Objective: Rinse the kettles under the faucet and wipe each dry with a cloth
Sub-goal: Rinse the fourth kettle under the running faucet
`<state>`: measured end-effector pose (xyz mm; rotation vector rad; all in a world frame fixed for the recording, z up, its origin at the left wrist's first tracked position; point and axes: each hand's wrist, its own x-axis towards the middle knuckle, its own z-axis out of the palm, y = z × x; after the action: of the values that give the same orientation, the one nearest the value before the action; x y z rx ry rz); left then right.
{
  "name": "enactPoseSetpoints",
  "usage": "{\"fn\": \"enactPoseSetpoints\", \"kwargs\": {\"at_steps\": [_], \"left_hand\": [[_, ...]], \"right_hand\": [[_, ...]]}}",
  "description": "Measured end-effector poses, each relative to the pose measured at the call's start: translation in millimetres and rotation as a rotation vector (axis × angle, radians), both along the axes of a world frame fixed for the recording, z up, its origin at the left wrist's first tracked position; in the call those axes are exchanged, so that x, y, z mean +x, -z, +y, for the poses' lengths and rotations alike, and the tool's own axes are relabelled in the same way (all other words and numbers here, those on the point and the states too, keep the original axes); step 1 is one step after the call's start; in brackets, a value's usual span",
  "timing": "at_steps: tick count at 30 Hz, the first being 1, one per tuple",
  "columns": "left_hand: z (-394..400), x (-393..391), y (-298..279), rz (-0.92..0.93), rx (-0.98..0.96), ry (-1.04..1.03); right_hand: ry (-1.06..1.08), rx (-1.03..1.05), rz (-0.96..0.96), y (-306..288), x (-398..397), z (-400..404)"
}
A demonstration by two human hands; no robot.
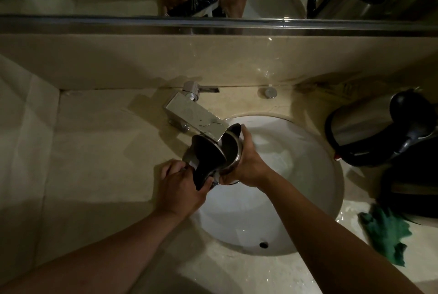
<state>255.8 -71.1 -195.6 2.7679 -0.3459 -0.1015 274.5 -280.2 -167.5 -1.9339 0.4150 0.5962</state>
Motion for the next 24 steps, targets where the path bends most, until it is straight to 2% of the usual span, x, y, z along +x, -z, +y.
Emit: {"fn": "enactPoseSetpoints", "kwargs": {"at_steps": [24], "left_hand": [[0.3,-0.6,-0.8,-0.020,-0.003,0.005]], "right_hand": [[-0.042,-0.030,-0.039,-6.7,-0.3,-1.5]]}}
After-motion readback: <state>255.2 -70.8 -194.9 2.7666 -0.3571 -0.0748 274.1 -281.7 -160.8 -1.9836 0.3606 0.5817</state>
